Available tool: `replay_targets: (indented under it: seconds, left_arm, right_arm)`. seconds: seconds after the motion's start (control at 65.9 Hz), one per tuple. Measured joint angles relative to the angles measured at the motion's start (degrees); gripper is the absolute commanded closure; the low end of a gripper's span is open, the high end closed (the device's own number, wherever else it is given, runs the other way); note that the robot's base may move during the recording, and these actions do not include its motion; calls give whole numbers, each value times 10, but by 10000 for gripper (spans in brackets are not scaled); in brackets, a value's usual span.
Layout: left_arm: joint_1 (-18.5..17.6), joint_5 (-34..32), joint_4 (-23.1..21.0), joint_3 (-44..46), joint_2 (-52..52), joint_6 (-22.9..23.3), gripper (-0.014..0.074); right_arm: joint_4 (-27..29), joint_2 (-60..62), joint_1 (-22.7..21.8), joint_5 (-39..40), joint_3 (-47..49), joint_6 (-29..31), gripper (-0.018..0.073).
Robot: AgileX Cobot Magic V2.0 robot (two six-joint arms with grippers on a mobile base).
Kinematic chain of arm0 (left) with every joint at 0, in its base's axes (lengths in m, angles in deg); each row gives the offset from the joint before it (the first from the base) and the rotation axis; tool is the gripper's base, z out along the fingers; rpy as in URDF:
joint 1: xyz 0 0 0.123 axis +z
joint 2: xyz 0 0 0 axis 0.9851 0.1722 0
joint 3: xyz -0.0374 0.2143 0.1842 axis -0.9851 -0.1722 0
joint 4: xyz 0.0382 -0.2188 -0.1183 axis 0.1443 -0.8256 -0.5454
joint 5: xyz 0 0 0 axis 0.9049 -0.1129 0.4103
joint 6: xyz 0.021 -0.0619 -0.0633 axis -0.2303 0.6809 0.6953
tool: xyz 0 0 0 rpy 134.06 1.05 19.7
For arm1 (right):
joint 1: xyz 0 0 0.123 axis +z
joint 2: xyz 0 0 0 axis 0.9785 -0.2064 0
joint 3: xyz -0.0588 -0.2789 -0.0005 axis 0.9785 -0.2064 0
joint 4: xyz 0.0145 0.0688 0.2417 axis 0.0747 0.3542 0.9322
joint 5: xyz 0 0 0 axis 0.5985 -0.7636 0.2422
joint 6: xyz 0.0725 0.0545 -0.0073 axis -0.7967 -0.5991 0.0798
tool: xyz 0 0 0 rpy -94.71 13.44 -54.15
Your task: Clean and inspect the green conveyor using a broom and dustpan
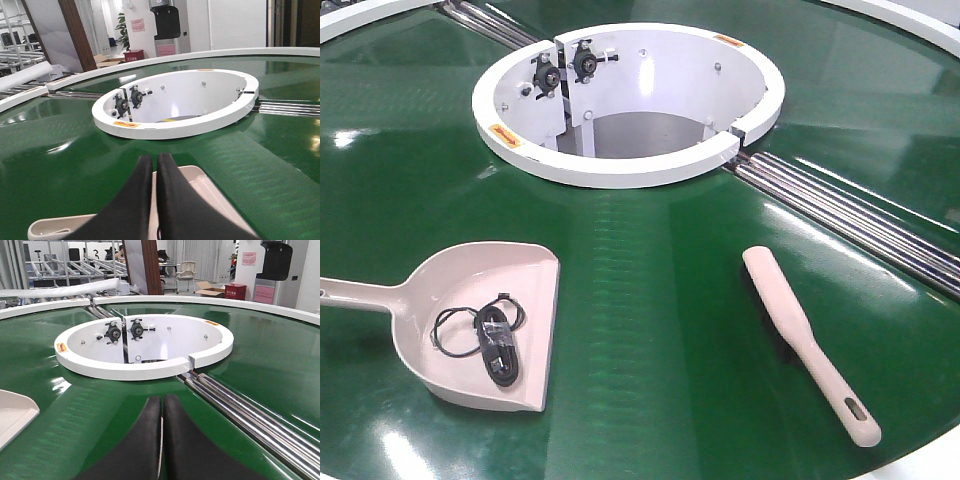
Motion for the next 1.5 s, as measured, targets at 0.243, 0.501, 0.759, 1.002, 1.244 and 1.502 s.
replay_targets:
  seconds: [0.243,0.501,0.759,1.002,1.244,1.502]
  left_arm:
    - [0,-3,1,-3,0,0,603]
    - [4,-26,1,-116,-77,48,603]
    - [53,-36,1,-140,-126,88,603]
    - [54,-34,1,-140,-126,91,603]
    - [54,-34,1,-140,-126,91,603]
    - [54,-34,1,-140,-126,91,603]
  right_arm:
    - [0,0,0,0,0,0,569]
    - [0,0,0,0,0,0,569]
    - [0,0,0,0,0,0,569]
    - [0,0,0,0,0,0,569]
    - [0,0,0,0,0,0,569]
    - [0,0,0,0,0,0,569]
